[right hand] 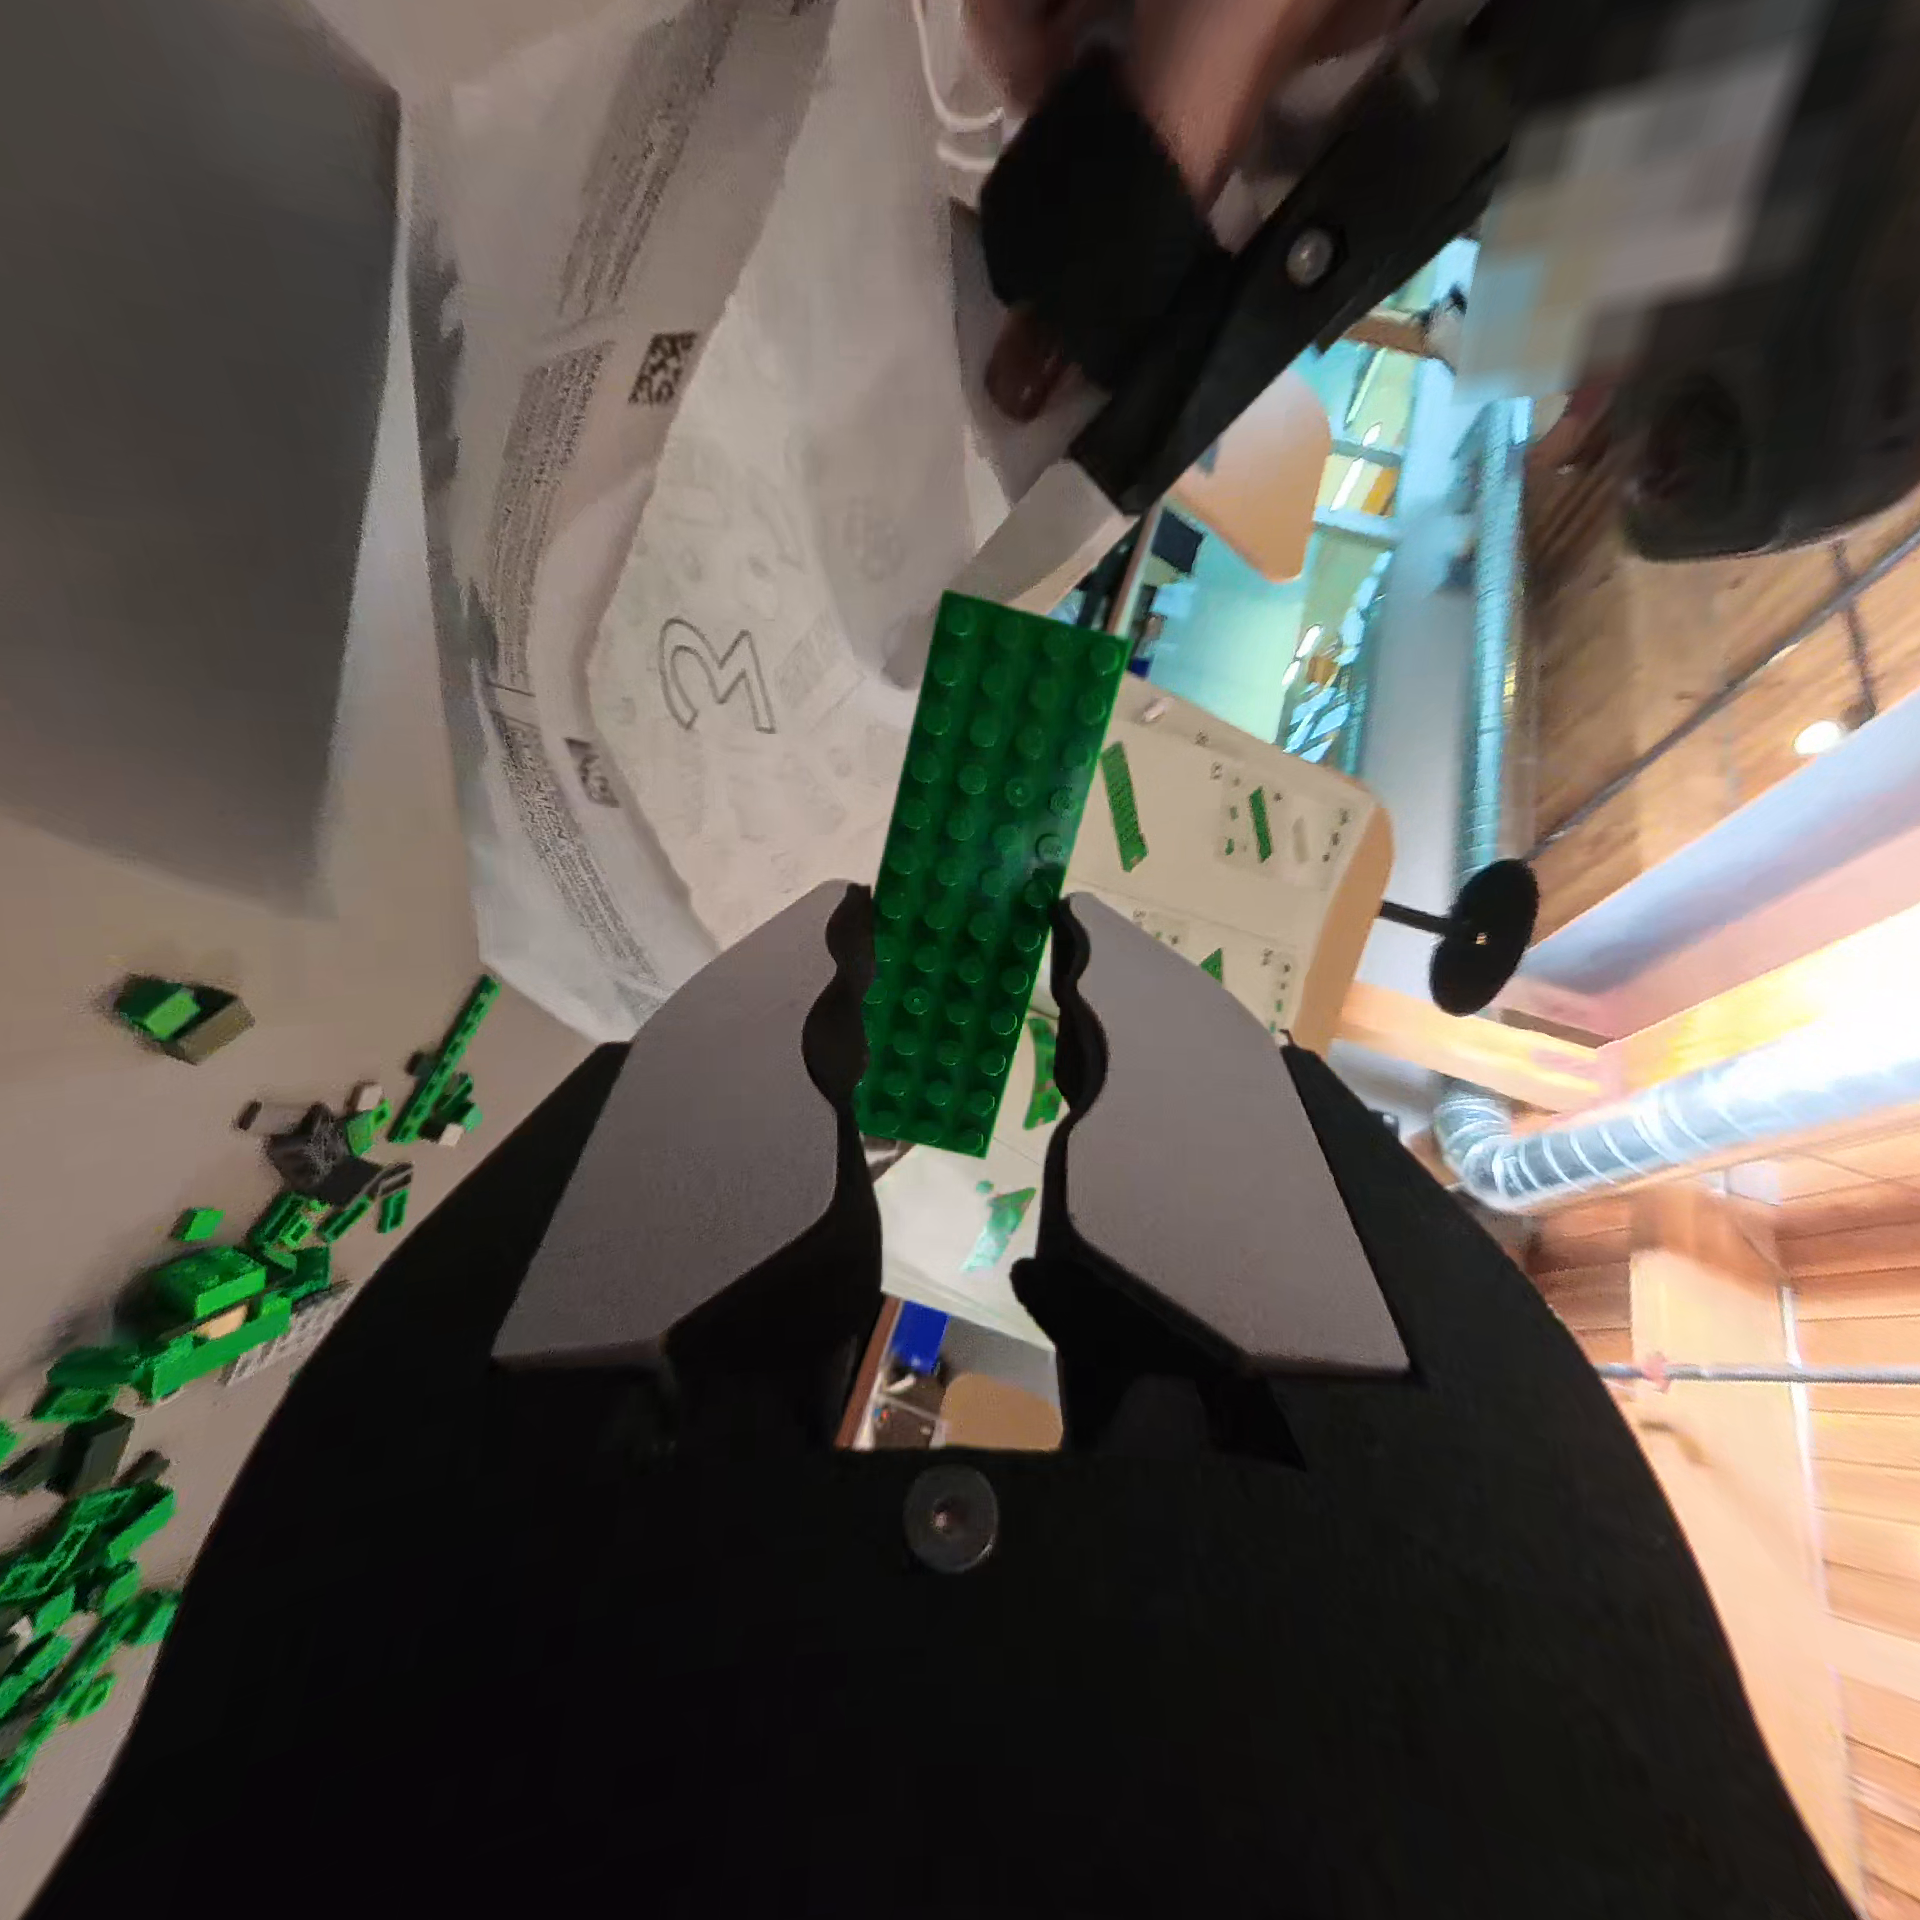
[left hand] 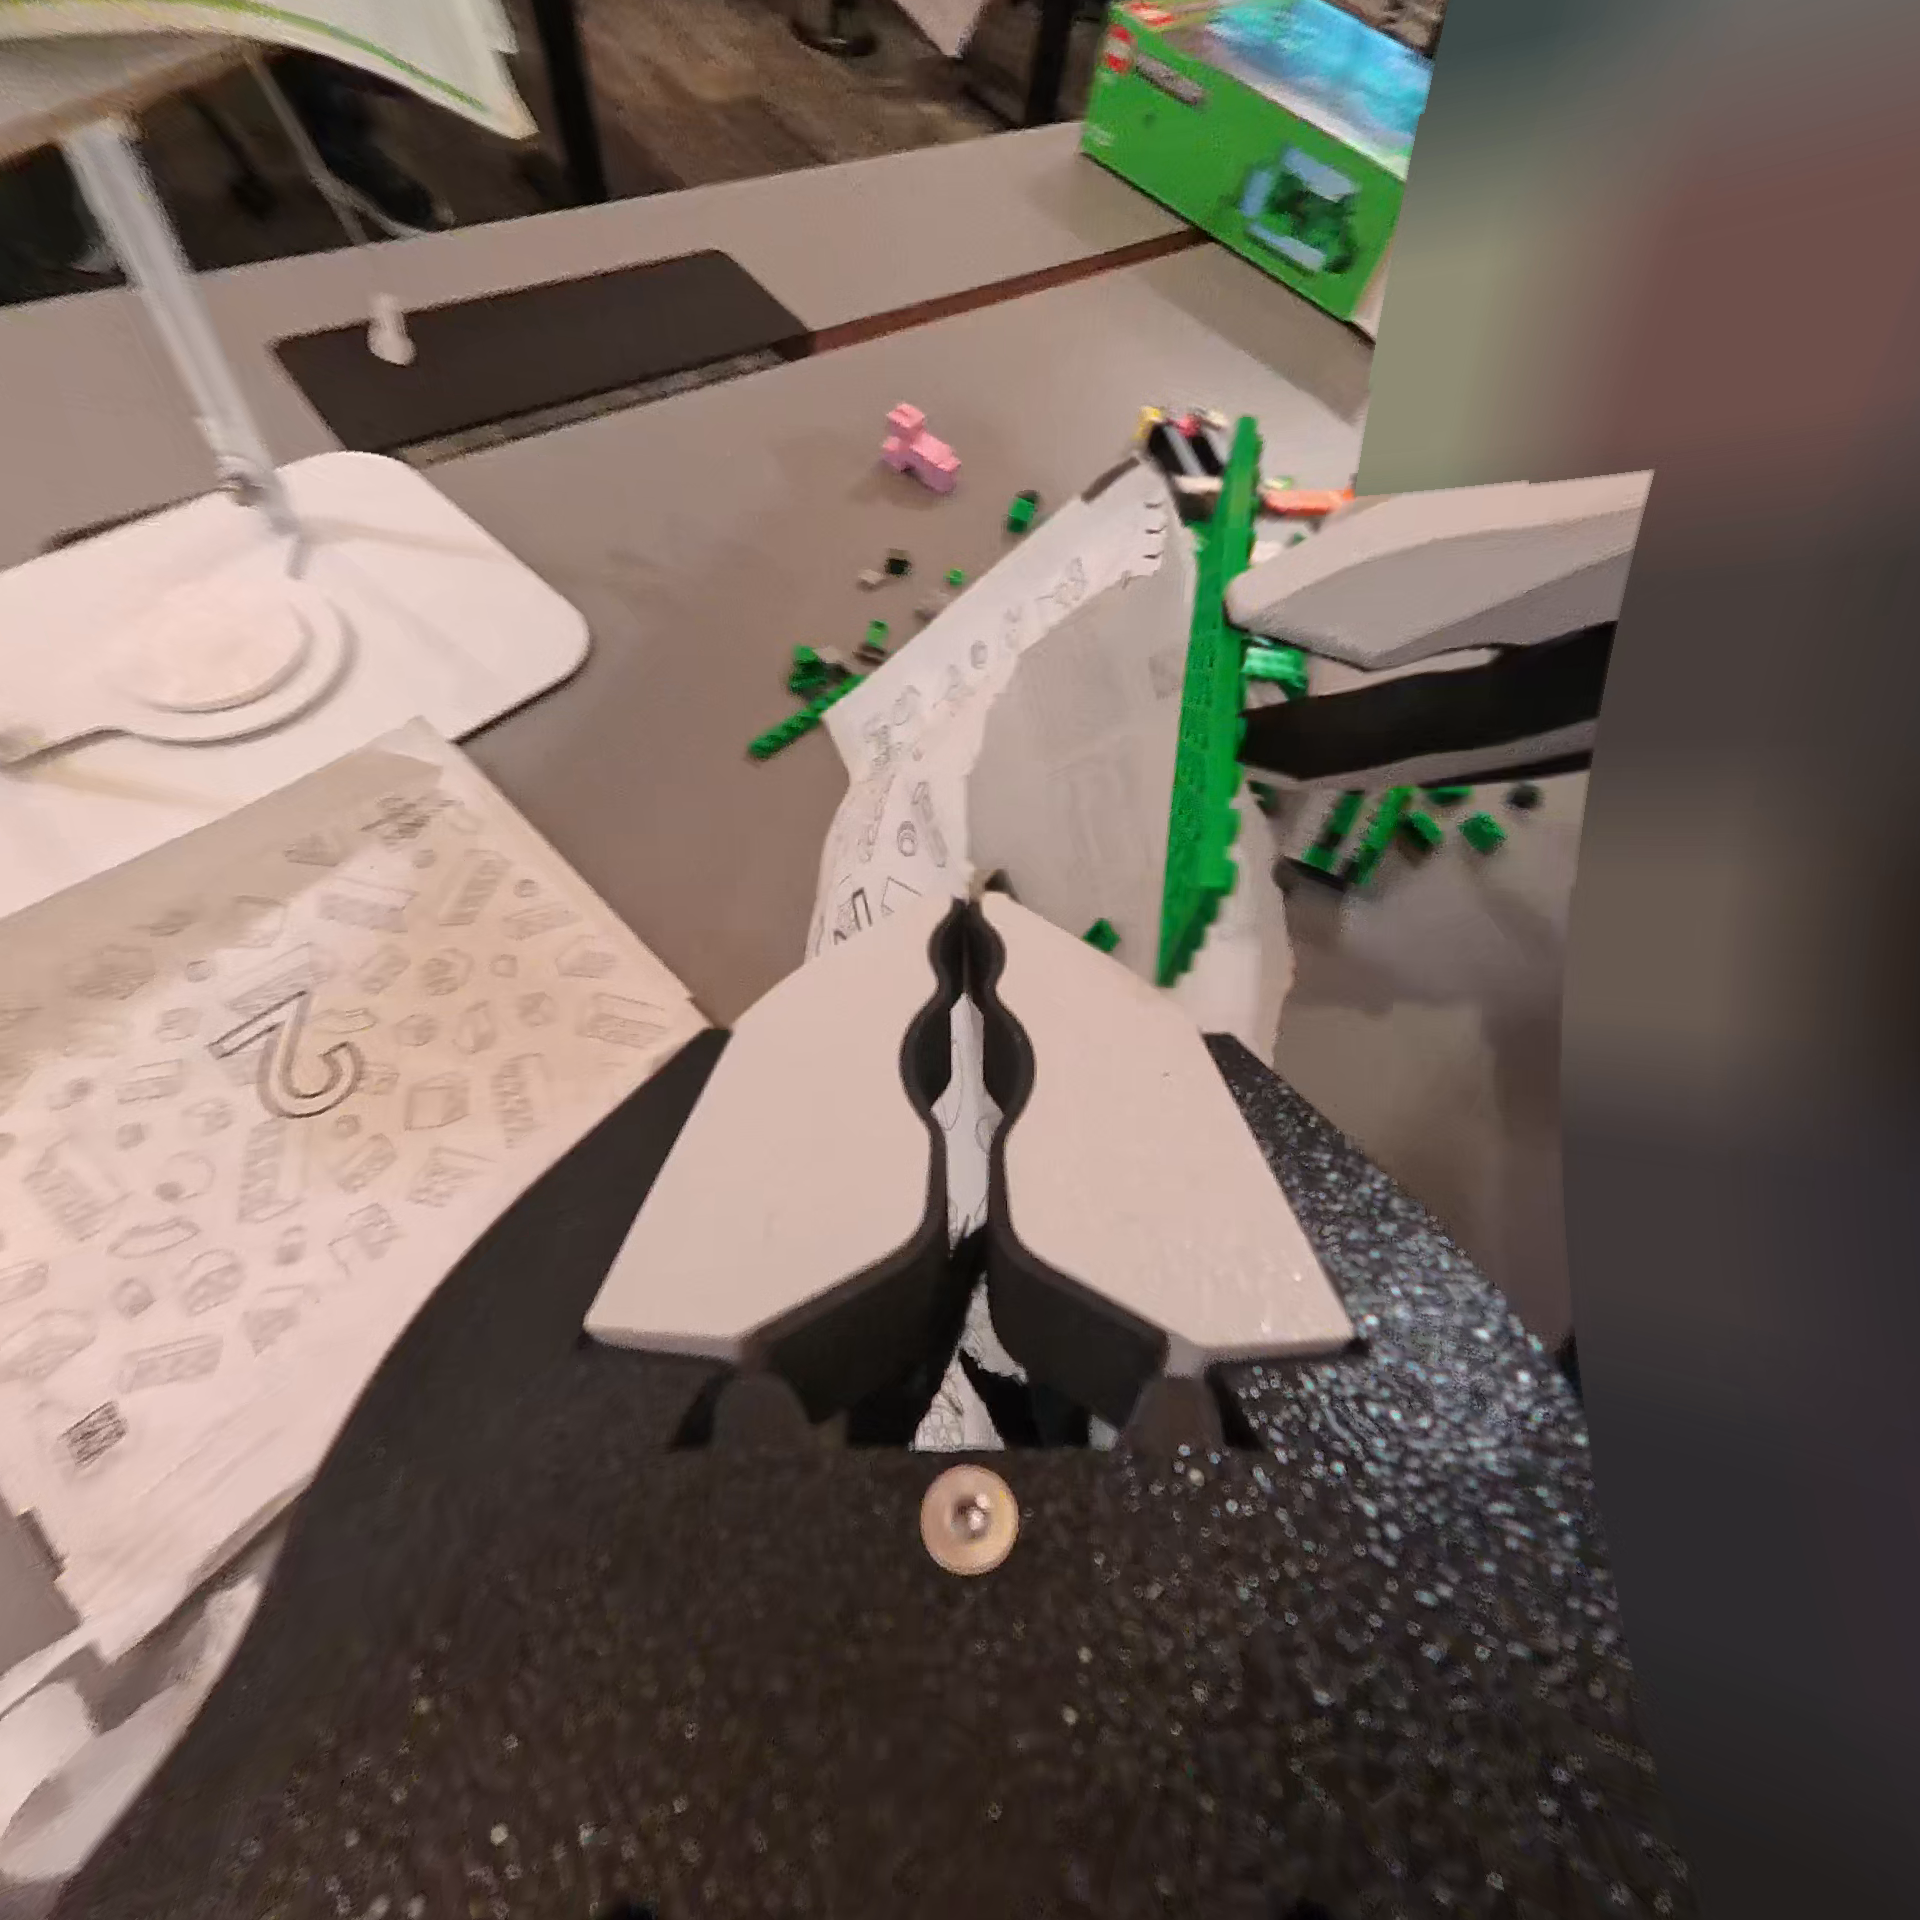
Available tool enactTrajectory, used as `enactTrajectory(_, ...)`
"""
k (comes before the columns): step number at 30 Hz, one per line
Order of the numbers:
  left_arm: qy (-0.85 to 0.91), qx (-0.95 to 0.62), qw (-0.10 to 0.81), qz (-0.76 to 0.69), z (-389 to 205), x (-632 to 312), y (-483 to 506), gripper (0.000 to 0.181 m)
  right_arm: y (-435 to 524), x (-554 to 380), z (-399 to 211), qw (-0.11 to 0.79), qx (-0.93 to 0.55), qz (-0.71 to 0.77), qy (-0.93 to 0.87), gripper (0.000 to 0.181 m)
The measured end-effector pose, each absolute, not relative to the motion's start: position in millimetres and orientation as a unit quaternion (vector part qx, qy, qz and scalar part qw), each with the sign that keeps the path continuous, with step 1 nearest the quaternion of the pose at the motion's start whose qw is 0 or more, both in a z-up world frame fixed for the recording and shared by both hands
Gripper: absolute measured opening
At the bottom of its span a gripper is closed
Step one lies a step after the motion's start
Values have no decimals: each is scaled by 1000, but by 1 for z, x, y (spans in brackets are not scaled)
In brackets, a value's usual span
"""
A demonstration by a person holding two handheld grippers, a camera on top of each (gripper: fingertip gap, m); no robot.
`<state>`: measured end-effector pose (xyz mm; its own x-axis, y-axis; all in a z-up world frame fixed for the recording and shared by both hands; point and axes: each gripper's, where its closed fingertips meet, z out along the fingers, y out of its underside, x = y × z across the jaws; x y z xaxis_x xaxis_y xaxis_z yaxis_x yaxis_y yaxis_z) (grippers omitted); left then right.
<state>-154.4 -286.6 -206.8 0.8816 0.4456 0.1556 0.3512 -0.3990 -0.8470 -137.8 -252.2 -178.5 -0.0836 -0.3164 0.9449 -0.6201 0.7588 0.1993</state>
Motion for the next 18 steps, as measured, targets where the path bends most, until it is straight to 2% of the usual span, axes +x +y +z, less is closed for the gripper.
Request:
enactTrajectory(7,-161,-871,461,-53,-227,-120,-277,0,-237,-98,-181,649,339,119,-670,32)
enactTrajectory(18,-180,-861,473,-51,-226,-128,-279,0,-232,-90,-168,708,318,63,-627,32)
